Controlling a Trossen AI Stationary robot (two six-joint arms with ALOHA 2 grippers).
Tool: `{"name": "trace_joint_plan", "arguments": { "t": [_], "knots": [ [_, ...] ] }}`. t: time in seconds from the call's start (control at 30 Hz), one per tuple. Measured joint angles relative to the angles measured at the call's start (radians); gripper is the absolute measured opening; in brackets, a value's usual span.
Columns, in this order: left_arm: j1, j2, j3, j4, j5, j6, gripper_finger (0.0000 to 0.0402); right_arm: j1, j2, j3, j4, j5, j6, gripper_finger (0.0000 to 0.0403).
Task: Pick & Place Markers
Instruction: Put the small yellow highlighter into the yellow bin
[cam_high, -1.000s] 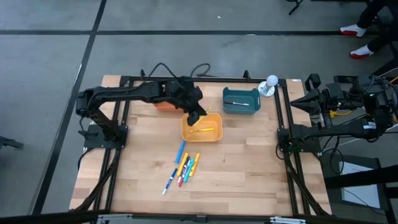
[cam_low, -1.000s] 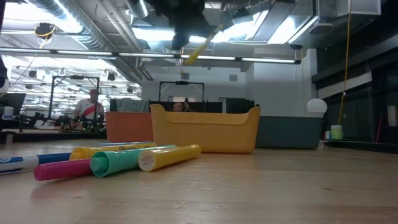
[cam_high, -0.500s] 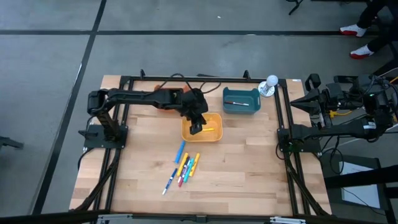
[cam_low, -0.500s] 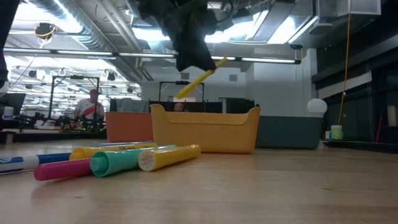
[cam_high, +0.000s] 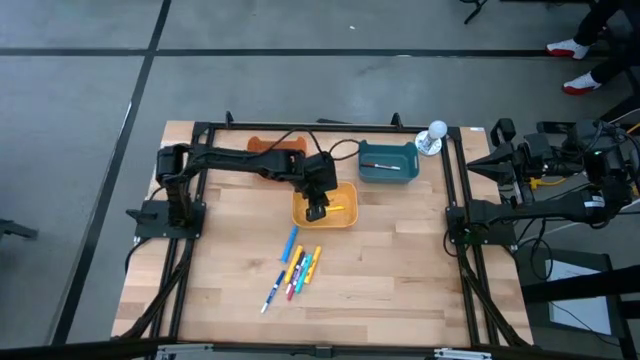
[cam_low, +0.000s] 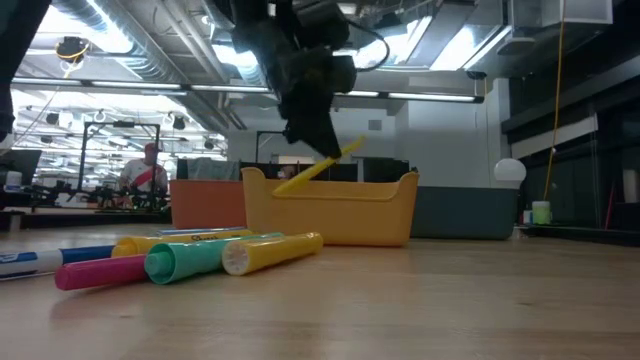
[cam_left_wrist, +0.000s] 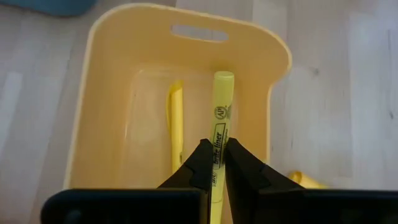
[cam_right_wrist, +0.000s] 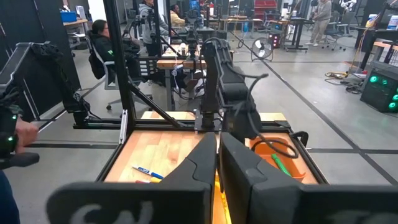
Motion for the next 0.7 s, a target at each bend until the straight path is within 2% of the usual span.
{"name": "trace_joint_plan", "arguments": {
  "t": [0.5, 0.7],
  "knots": [
    [-0.009, 0.042, 0.001, -0.038, 0.004, 0.025, 0.0017, 0.0, 0.0, 0.0, 0.0, 0.0, 0.0, 0.0023],
    [-0.009, 0.042, 0.081, -0.097, -0.028, 0.046, 0.0017, 0.0, 0.0, 0.0, 0.0, 0.0, 0.0, 0.0023]
  ]
}}
